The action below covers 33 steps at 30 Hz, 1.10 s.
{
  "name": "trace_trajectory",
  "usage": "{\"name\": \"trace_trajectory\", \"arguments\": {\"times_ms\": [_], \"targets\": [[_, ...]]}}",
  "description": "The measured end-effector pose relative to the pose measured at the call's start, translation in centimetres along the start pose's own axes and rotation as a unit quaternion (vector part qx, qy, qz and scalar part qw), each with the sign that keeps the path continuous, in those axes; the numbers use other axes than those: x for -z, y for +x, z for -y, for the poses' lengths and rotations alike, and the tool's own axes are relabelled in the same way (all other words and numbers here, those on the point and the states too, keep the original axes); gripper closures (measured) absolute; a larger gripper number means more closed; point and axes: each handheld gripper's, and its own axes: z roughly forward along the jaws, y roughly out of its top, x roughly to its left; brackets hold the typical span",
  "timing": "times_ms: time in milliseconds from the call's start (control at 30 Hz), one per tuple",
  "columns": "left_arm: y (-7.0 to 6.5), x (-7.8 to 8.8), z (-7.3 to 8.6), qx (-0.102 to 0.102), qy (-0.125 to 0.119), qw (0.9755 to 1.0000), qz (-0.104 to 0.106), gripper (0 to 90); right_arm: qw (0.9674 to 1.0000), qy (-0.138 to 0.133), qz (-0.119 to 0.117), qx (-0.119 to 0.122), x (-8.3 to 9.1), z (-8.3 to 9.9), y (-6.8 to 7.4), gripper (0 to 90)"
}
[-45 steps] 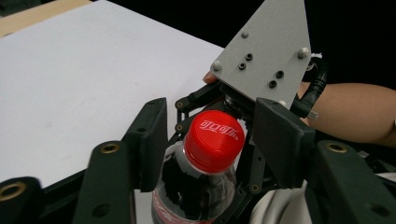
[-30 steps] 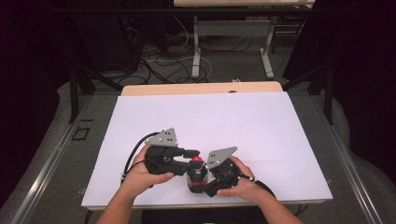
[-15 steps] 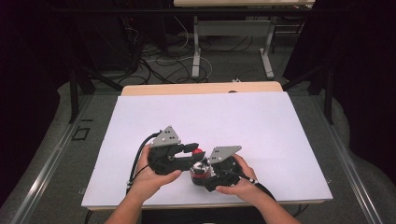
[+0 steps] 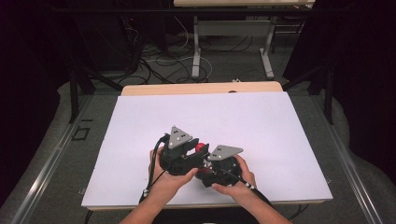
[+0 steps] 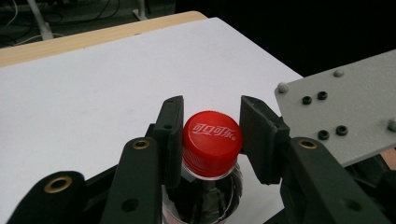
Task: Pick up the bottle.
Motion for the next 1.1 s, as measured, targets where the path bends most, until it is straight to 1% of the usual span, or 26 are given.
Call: {"name": "trace_trajectory", "arguments": {"times_ms": [67,100,133,167,200,233,267,300,333,367,433,500,567,633,667,700,767,800,833,867,900,933,967,1033,1067,1100], "targets": [[0.1,0.0,0.0,-0.004,0.002,1.0000,0.009,61.4,1.0000,-0.005,-0.003,-0.004,0.0,0.1,0.0,28.9],[0.3,0.1,-0.1,-0.011,-0.003,0.9997,0.023,61.3,0.9999,-0.006,-0.010,0.003,0.0,0.1,-0.2,28.9],[0.3,0.1,-0.1,-0.011,-0.003,0.9997,0.023,60.7,0.9999,-0.005,-0.015,0.002,0.1,0.0,-0.2,28.9],[0.4,0.2,-0.1,-0.019,-0.001,0.9994,0.029,60.7,0.9999,-0.005,-0.015,0.002,0.1,0.0,-0.2,28.9],[0.7,0.2,-0.1,-0.026,-0.005,0.9989,0.038,53.1,0.9995,-0.005,-0.026,0.014,0.2,0.0,-0.2,28.9],[1.3,0.6,-0.3,-0.030,-0.020,0.9977,0.058,50.5,0.9994,-0.006,-0.029,0.014,0.2,0.0,-0.2,28.9],[1.3,0.6,-0.3,-0.030,-0.020,0.9977,0.058,48.3,0.9994,-0.006,-0.029,0.014,0.2,0.0,-0.2,28.9],[2.0,1.0,-0.5,-0.031,-0.027,0.9959,0.081,45.8,0.9988,-0.003,-0.042,0.028,0.2,0.0,-0.1,28.8],[2.0,1.0,-0.5,-0.031,-0.027,0.9959,0.081,44.3,0.9986,-0.010,-0.044,0.026,0.1,0.0,-0.1,28.9],[2.8,1.4,-0.7,-0.038,-0.027,0.9930,0.108,43.0,0.9983,-0.002,-0.051,0.028,0.2,0.0,-0.1,28.8],[3.5,1.6,-0.8,-0.046,-0.023,0.9886,0.142,40.9,0.9970,-0.002,-0.071,0.031,0.1,0.0,0.0,28.8],[4.2,1.7,-0.8,-0.052,-0.015,0.9832,0.174,40.5,0.9963,-0.004,-0.078,0.037,0.1,0.0,0.0,28.8],[4.9,1.7,-0.8,-0.061,-0.006,0.9734,0.221,40.9,0.9954,-0.006,-0.086,0.043,0.2,0.0,0.1,28.8],[5.6,1.6,-0.6,-0.071,0.002,0.9660,0.249,42.5,0.9942,-0.008,-0.097,0.045,0.3,0.0,0.1,28.8],[5.8,1.6,-0.5,-0.075,0.004,0.9638,0.256,44.6,0.9936,-0.009,-0.102,0.048,0.3,0.0,0.1,28.8],[6.0,1.6,-0.5,-0.088,0.010,0.9606,0.264,46.0,0.9929,-0.008,-0.107,0.052,0.4,0.0,0.1,28.8],[6.1,1.5,-0.3,-0.103,0.012,0.9571,0.271,46.2,0.9917,-0.008,-0.117,0.054,0.5,0.0,0.1,28.8],[6.1,1.5,-0.3,-0.103,0.012,0.9571,0.271,46.7,0.9912,-0.008,-0.121,0.054,0.5,0.0,0.1,28.8],[6.1,1.4,-0.3,-0.115,0.015,0.9549,0.273,47.2,0.9900,-0.005,-0.129,0.057,0.5,0.0,0.2,28.8],[6.3,1.4,-0.3,-0.126,0.020,0.9517,0.279,48.6,0.9895,-0.004,-0.133,0.057,0.5,0.0,0.2,28.8],[6.3,1.4,-0.3,-0.126,0.020,0.9517,0.279,50.3,0.9889,-0.001,-0.136,0.059,0.5,0.0,0.2,28.8],[6.4,1.3,-0.3,-0.126,0.018,0.9507,0.283,50.3,0.9885,-0.005,-0.139,0.060,0.4,0.0,0.3,28.8],[6.5,1.3,-0.3,-0.126,0.019,0.9485,0.290,51.2,0.9882,-0.005,-0.142,0.057,0.4,0.0,0.4,28.8],[6.6,1.2,-0.3,-0.132,0.017,0.9427,0.306,54.9,0.9873,-0.006,-0.146,0.062,0.4,0.0,0.5,28.8],[6.6,1.2,-0.2,-0.135,0.015,0.9403,0.312,55.3,0.9860,-0.002,-0.151,0.071,0.5,0.0,0.4,28.8],[6.6,1.1,-0.2,-0.138,0.018,0.9384,0.316,55.9,0.9863,-0.006,-0.151,0.066,0.5,0.0,0.6,28.8]]}}
